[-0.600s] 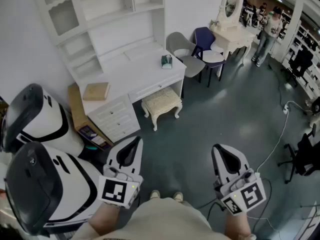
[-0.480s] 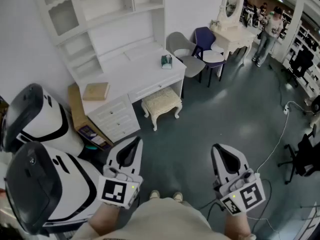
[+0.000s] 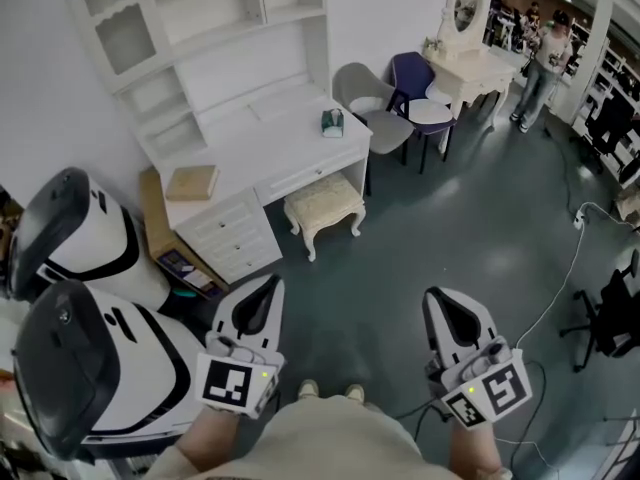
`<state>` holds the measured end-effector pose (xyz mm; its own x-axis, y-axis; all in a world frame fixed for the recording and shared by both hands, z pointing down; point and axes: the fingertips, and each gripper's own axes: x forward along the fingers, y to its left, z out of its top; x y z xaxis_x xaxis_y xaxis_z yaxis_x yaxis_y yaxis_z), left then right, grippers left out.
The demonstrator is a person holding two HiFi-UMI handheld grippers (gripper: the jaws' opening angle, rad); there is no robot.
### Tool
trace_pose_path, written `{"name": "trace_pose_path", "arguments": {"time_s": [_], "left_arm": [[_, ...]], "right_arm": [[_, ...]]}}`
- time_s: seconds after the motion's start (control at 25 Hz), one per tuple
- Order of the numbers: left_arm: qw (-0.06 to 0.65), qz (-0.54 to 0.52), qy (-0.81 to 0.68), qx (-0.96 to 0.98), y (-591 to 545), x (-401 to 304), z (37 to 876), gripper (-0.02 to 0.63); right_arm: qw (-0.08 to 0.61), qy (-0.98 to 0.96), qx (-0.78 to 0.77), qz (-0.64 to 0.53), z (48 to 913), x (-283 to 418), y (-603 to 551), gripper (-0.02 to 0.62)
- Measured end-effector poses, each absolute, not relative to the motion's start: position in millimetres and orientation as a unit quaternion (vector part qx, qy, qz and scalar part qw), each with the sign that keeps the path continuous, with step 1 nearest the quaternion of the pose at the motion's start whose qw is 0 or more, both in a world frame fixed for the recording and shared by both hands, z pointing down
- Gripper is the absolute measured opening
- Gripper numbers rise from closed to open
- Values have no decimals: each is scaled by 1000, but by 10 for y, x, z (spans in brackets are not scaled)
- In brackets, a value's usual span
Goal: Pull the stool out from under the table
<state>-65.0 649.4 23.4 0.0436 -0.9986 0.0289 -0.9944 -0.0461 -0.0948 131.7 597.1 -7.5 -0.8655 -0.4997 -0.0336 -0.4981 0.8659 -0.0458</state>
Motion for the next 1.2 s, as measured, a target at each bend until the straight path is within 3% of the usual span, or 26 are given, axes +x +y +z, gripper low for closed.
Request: {"name": "trace_pose_path", "arguments": {"time_s": [0.48, 0.56, 0.6, 0.64, 0.68, 0.88, 1.2], "left_arm": [[35, 16, 701, -712, 6514, -182, 140, 21], [46, 24, 694, -718, 6533, -77, 109, 25], [50, 31, 689, -722, 6537, -29, 95, 56], [51, 39, 685, -726, 6540, 6, 89, 157], [48, 45, 683, -728, 6542, 29, 95, 192], [47, 23, 688, -723, 6503, 73, 205, 220], [50, 25, 681, -730, 6303, -3, 348, 280]], "right_arm": [[-8, 976, -218, 3, 58, 1780, 5882, 25], [16, 975, -220, -6, -13, 1891, 5834, 80], [27, 976, -216, -8, -44, 1926, 5822, 137], [35, 977, -210, -8, -67, 1948, 5822, 170], [39, 978, -206, -6, -81, 1963, 5823, 183], [38, 978, -208, -2, 2, 1998, 5742, 236], [22, 976, -218, -20, 218, 1892, 5527, 242]]}}
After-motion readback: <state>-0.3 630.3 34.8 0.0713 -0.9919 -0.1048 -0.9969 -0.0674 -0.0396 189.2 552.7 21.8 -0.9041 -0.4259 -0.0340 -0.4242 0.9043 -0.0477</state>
